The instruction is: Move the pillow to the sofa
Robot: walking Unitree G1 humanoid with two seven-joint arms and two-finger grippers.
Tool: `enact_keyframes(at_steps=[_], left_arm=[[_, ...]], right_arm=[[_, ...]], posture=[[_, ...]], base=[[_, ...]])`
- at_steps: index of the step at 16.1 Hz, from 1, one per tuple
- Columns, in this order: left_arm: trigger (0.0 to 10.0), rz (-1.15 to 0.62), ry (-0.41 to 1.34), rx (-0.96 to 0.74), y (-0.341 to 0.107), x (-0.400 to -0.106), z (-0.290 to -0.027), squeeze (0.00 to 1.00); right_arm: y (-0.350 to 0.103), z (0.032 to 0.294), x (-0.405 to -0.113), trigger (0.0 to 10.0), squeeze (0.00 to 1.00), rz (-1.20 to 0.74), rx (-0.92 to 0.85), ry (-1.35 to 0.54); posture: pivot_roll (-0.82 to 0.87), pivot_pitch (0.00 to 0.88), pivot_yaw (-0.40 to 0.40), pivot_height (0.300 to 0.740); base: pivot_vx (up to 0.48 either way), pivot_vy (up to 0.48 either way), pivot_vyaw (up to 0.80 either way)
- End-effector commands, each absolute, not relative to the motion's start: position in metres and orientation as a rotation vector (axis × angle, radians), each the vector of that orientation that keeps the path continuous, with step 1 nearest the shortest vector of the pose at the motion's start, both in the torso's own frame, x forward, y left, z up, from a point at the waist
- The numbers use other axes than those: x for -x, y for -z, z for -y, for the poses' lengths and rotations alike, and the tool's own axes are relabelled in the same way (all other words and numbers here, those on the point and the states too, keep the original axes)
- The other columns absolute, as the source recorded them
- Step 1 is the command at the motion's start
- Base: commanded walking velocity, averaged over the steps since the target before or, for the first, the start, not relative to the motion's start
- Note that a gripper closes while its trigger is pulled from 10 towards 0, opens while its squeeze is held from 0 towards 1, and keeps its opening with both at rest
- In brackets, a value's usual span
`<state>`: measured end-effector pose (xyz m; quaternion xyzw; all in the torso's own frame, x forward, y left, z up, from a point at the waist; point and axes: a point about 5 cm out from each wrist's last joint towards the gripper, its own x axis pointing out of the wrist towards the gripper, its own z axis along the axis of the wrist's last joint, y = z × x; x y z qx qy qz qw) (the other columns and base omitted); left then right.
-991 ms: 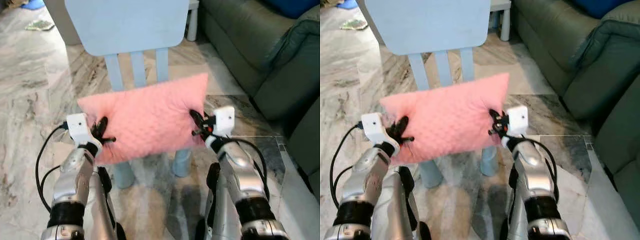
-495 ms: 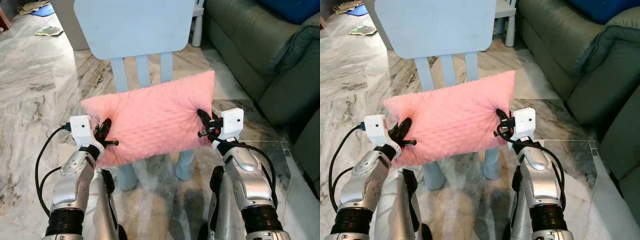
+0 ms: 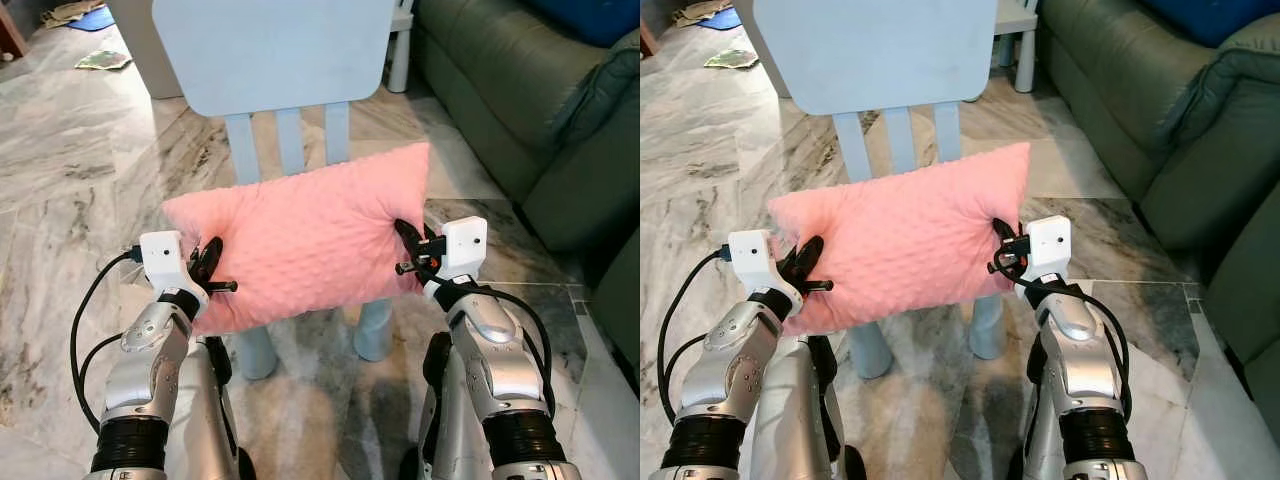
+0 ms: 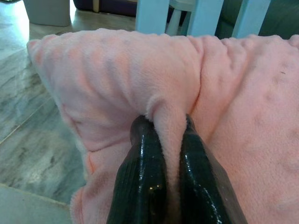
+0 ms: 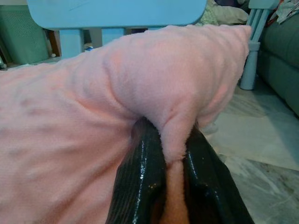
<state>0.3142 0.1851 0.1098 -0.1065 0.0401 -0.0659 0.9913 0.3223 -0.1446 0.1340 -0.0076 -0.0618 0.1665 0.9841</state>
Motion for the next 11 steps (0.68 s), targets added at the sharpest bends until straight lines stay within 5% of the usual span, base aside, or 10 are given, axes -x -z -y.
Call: enact_keyframes(at_steps=[1, 3, 4, 11], left_arm=[[0.0, -0.06, 0.139, 0.2, -0.115, -0.314, -0.187, 0.0], [0.0, -0.067, 0.144, 0.187, -0.116, -0.309, -0.187, 0.0], [10.0, -0.218, 0.086, 0.065, -0.085, -0.29, -0.191, 0.0], [10.0, -0.214, 0.138, 0.066, -0.092, -0.284, -0.18, 0.0]], right_arm=[[-0.141, 0.143, -0.322, 0.0, 0.0, 0.155, 0.02, -0.333], [-0.142, 0.145, -0.316, 0.0, 0.0, 0.149, 0.038, -0.322], [-0.122, 0.166, -0.281, 10.0, 0.0, 0.082, 0.061, -0.186], [-0.129, 0.167, -0.271, 10.0, 0.0, 0.069, 0.06, -0.188]], posture=[[0.01, 0.0, 0.052, 0.365], [0.01, 0.0, 0.054, 0.365], [-0.01, 0.0, 0.079, 0.365], [-0.02, 0.0, 0.059, 0.365]], base=[[0.0, 0.0, 0.0], [0.0, 0.0, 0.0], [0.0, 0.0, 0.0], [0.0, 0.0, 0.0]])
